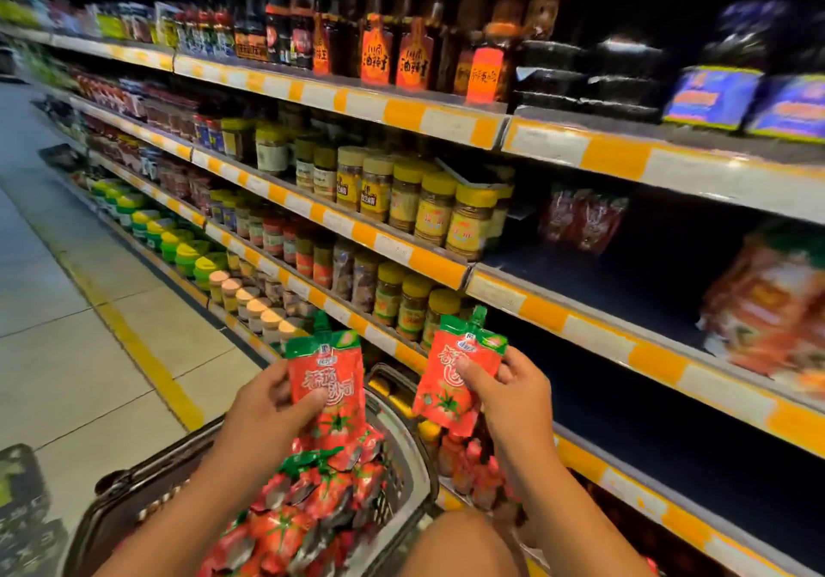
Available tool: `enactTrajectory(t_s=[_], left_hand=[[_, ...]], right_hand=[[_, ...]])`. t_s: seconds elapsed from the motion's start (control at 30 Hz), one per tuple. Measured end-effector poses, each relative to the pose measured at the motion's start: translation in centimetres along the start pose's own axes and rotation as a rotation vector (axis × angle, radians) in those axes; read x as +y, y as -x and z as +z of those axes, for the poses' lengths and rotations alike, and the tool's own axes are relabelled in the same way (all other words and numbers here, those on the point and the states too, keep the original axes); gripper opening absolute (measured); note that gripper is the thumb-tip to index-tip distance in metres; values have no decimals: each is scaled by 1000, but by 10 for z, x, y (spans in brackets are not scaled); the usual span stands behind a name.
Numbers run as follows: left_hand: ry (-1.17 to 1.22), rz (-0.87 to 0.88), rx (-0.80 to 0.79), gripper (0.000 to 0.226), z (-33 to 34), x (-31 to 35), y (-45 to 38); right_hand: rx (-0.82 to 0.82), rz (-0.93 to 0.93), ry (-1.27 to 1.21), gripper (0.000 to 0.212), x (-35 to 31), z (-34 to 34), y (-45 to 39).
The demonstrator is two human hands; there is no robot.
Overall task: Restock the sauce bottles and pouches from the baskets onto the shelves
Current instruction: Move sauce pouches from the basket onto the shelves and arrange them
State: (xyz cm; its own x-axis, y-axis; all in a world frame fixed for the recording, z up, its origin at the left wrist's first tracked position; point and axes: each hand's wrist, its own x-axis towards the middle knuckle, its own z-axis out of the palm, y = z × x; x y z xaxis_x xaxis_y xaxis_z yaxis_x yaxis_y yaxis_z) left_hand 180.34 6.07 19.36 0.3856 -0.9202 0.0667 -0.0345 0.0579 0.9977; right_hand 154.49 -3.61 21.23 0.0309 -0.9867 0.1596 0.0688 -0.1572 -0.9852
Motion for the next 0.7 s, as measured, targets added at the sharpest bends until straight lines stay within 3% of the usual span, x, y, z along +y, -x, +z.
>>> enactTrajectory(t_s=[0.27, 0.47, 0.7], left_hand=[[41, 63, -285, 24, 105, 71, -21], [59, 91, -382, 27, 165, 98, -62], [75, 80, -387, 27, 218, 112, -114]], right_hand=[[125, -75, 29, 15, -53, -81, -16], [236, -153, 89, 19, -85, -123, -41], [365, -175, 131, 23, -108, -146, -85]])
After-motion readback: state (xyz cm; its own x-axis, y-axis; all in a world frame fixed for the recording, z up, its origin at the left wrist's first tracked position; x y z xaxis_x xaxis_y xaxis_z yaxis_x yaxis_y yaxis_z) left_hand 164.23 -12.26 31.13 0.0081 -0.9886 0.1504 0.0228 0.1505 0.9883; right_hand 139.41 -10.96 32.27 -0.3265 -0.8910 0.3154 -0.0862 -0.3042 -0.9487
